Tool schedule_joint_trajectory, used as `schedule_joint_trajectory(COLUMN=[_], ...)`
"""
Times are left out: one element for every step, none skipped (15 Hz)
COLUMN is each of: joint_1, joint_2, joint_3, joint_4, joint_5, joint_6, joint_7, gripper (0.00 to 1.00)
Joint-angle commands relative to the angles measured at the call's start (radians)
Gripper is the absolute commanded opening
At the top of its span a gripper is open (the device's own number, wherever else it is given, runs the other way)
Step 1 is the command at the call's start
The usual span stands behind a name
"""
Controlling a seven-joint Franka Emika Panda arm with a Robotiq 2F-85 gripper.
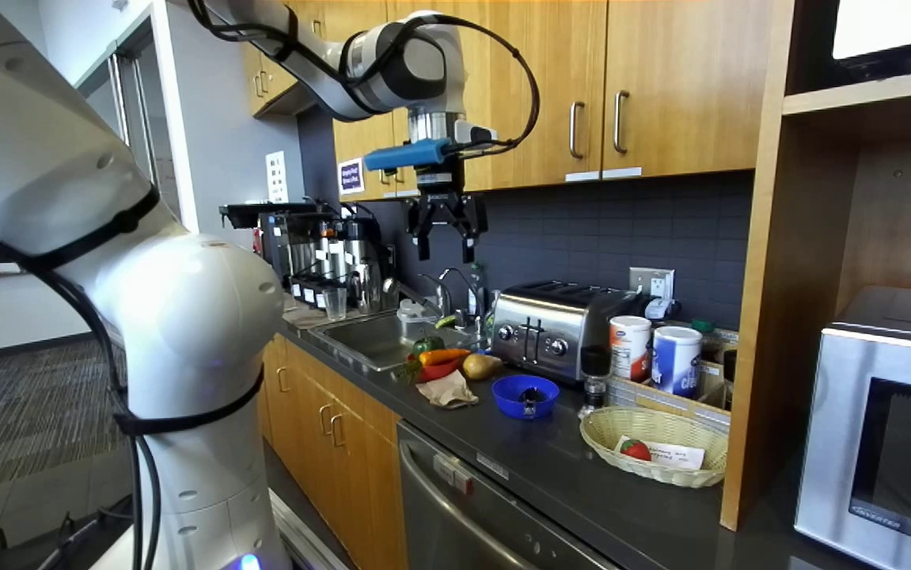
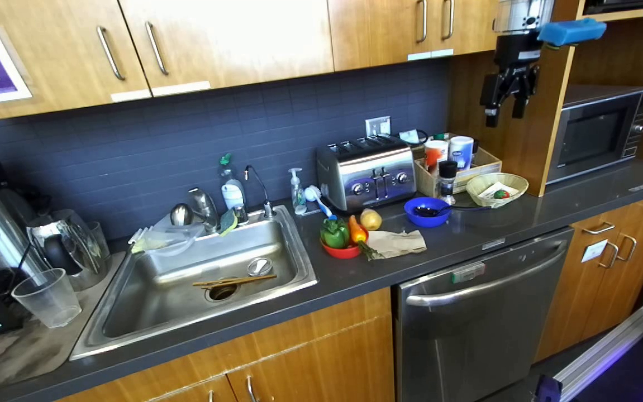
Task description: Open the top left cabinet door
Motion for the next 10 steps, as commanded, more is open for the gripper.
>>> schedule_joint_trajectory(joint_1=[0.032, 0.038, 0.042, 0.044, 0.047, 0.049, 0.054, 0.058, 0.066, 0.075], joint_2=[-0.041, -0.054, -0.065, -0.081, -0.097, -0.109, -0.121, -0.128, -0.134, -0.137], joint_3=[0.003, 0.001, -0.002, -0.008, -0.012, -0.017, -0.027, -0.035, -0.045, -0.055], joint_4=[0.002, 0.004, 0.007, 0.013, 0.015, 0.016, 0.019, 0.019, 0.019, 0.018], joint_5=[0.010, 0.011, 0.011, 0.014, 0.015, 0.016, 0.019, 0.021, 0.027, 0.033], joint_6=[0.075, 0.102, 0.128, 0.149, 0.179, 0.213, 0.256, 0.302, 0.353, 0.397], joint_7=[-0.040, -0.046, -0.053, -0.058, -0.064, -0.073, -0.092, -0.105, -0.120, -0.134], gripper=[1.00, 1.00, 1.00, 1.00, 1.00, 1.00, 1.00, 1.00, 1.00, 1.00])
